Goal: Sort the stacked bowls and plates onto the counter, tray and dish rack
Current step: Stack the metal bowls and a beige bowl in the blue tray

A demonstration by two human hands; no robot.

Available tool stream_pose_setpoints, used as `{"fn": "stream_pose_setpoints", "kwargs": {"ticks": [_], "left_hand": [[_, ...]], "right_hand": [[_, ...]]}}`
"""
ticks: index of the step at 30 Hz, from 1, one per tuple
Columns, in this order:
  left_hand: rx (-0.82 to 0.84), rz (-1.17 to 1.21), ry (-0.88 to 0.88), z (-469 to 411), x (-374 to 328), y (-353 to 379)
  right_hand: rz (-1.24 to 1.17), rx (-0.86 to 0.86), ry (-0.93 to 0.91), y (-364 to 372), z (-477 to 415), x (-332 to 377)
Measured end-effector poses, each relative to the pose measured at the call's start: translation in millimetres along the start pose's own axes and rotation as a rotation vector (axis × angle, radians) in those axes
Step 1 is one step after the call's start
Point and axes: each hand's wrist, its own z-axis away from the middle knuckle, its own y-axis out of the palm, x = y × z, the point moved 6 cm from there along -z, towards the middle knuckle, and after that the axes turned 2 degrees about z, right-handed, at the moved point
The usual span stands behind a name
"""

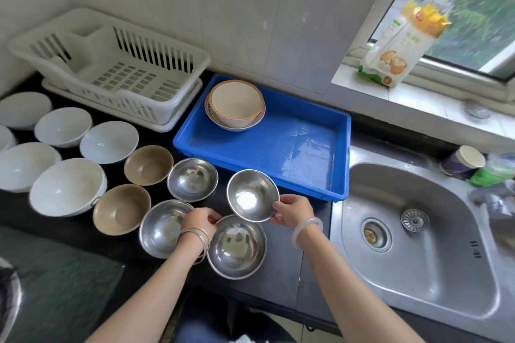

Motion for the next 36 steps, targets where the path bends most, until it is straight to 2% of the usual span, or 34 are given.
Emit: {"fn": "stream_pose_setpoints", "kwargs": {"ticks": [6, 13, 16, 27, 33, 36], "left_hand": [[0.011, 0.225, -0.009, -7, -11, 9], [0.065, 0.674, -0.157, -14, -2, 19], [0.122, 0.775, -0.223, -12, -1, 25], [0.204, 0.778, -0.246, -12, 3, 31], [0.301, 0.773, -0.262, -14, 4, 34], [0.320, 0.750, -0.240, -13, 1, 33]], "right_hand": [[0.022, -0.078, -0.063, -24, 16, -1], [0.144, -0.138, -0.068, -22, 22, -16], [0.204, -0.140, -0.088, -13, 21, -19], [0.168, -0.181, -0.075, -10, 16, -37], [-0.132, -0.005, 0.095, 10, 13, -56], [-0.171, -0.021, 0.095, 16, 11, -60]]}}
